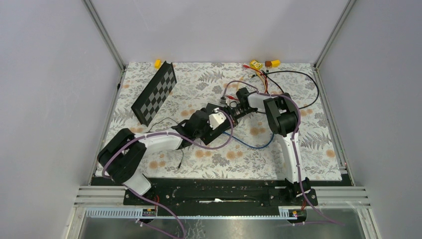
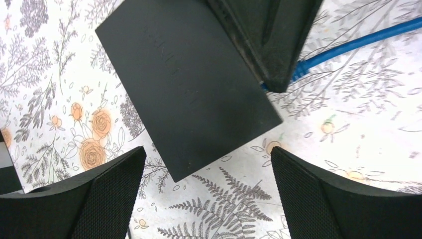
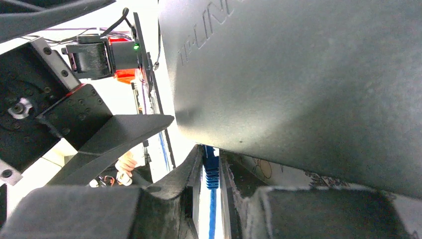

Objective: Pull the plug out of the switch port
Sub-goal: Pull the connector from the switch port.

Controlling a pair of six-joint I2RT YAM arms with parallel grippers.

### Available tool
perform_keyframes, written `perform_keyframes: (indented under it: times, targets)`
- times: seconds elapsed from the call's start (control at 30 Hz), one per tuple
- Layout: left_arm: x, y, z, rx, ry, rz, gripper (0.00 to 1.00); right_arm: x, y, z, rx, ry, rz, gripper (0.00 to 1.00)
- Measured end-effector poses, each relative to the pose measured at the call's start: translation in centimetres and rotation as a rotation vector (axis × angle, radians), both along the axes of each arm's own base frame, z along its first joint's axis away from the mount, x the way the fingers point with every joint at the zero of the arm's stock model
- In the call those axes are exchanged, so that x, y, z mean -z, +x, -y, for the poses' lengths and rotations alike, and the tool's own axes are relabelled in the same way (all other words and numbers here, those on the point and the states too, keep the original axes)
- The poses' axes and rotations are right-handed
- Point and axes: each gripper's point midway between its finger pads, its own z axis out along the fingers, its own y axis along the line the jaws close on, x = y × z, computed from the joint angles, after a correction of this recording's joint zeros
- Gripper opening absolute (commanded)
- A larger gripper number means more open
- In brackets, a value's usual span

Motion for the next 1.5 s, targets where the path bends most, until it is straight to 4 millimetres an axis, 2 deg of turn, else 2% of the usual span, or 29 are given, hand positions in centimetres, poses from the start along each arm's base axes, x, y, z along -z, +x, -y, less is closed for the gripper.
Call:
perform_keyframes:
  times: [0.13, 0.23, 0.47, 0.73, 1.0, 1.5]
  targets:
    - [-1.6, -0.5, 0.8, 0.051, -0.053, 0.016, 0.99, 0.0, 0.0, 0.0, 0.001, -0.001, -0.002, 0.0]
    - [-2.0, -0.4, 1.4, 0.075, -0.069, 0.028, 0.99, 0.0, 0.0, 0.0, 0.003, -0.003, -0.005, 0.0]
    - [-0.7, -0.1, 2.4, 0.099, -0.06, -0.007, 0.99, 0.0, 0.0, 0.0, 0.004, -0.004, -0.007, 0.0]
    - [1.8, 0.0, 2.0, 0.069, -0.021, -0.054, 0.93, 0.0, 0.0, 0.0, 0.005, -0.006, -0.01, 0.0]
    - [1.5, 0.6, 2.0, 0.03, -0.031, -0.03, 0.88, 0.0, 0.1, 0.1, -0.014, -0.025, -0.008, 0.0]
    - [1.6, 0.6, 1.8, 0.002, -0.037, -0.033, 0.87, 0.0, 0.2, 0.2, 0.003, -0.011, -0.007, 0.0]
